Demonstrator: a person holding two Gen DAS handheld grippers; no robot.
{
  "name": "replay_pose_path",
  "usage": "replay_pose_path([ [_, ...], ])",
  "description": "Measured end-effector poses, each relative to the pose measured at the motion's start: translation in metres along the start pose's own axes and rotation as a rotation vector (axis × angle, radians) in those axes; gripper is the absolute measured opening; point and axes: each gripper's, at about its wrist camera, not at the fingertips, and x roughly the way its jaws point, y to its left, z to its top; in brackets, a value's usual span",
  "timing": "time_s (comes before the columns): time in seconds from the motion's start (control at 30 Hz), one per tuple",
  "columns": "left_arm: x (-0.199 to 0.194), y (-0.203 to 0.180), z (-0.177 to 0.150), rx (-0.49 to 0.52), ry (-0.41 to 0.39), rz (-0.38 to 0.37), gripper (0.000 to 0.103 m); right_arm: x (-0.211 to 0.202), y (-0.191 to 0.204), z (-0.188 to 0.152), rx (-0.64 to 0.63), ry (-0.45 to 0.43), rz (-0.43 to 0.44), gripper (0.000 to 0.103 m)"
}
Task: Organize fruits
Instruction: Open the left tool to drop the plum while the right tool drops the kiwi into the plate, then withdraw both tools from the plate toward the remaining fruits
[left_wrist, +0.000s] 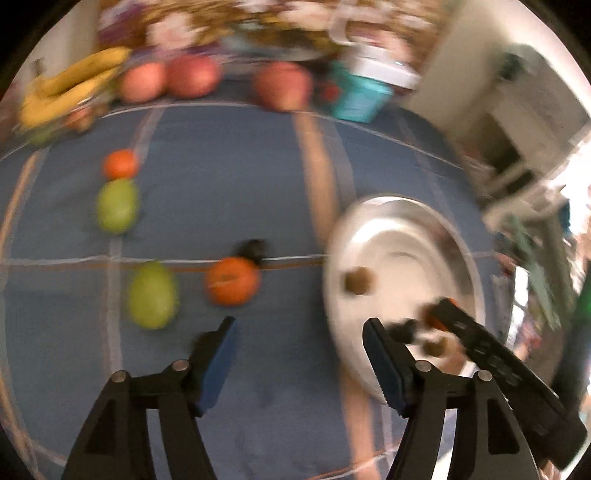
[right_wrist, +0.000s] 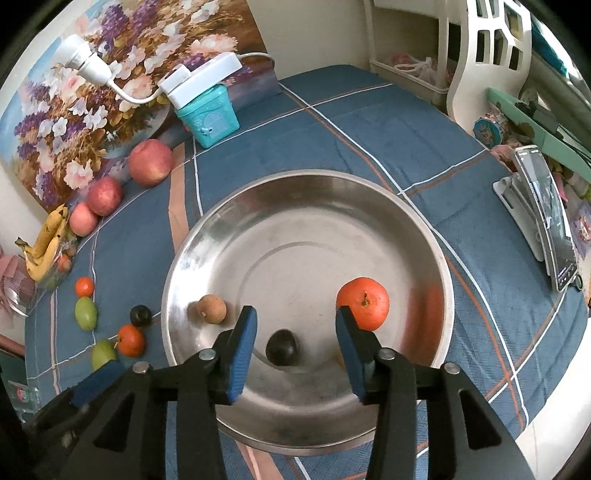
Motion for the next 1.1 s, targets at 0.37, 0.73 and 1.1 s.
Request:
replay_pose_path([
  [0.37, -0.03, 0.068, 0.012, -0.172, -0.087, 0.129, 0.079, 0.005, 0.046, -0.013, -0.144, 0.021, 0.048, 0.053],
  [0.73, -0.036, 0.069, 0.013, -0.136, -0.136, 0.271, 0.103, 0.007, 0.06, -0.017, -0.199, 0.013, 0.022, 0.084],
  [1.1, -0.041, 0.075, 0.013, -0.144, -0.153, 0.363, 0.103, -0.001, 0.064, -0.014, -0.223, -0.075, 0.028, 0.089],
])
